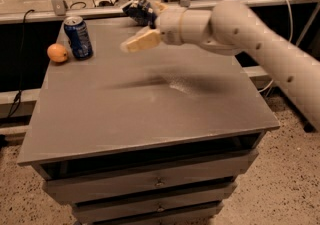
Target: Move pepsi can near orange
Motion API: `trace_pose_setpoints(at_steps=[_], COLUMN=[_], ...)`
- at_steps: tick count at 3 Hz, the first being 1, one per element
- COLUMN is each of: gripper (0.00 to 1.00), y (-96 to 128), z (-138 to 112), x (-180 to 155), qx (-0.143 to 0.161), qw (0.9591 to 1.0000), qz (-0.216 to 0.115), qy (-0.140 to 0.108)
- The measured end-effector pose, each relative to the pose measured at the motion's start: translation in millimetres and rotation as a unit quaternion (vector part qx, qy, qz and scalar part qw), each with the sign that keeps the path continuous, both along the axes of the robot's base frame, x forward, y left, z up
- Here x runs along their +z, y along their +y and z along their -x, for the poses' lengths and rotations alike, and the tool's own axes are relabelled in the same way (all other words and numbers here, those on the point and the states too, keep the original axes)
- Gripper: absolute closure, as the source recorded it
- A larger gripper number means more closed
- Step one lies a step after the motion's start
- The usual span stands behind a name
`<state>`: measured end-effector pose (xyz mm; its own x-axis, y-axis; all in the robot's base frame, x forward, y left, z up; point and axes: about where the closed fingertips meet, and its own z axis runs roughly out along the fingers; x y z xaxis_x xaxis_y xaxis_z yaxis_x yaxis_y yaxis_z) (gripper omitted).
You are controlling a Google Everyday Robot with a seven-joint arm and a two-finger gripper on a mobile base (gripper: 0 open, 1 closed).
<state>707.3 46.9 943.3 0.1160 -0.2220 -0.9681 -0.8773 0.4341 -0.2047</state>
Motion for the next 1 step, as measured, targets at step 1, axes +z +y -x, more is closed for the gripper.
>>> trace_pose_setpoints(at_steps=[1], gripper=[0.0], y=[-42.5], z=[1.2], x=[0.8], qx=[-0.028], qw=[0.9996], qz=[0.002], qy=[-0.001])
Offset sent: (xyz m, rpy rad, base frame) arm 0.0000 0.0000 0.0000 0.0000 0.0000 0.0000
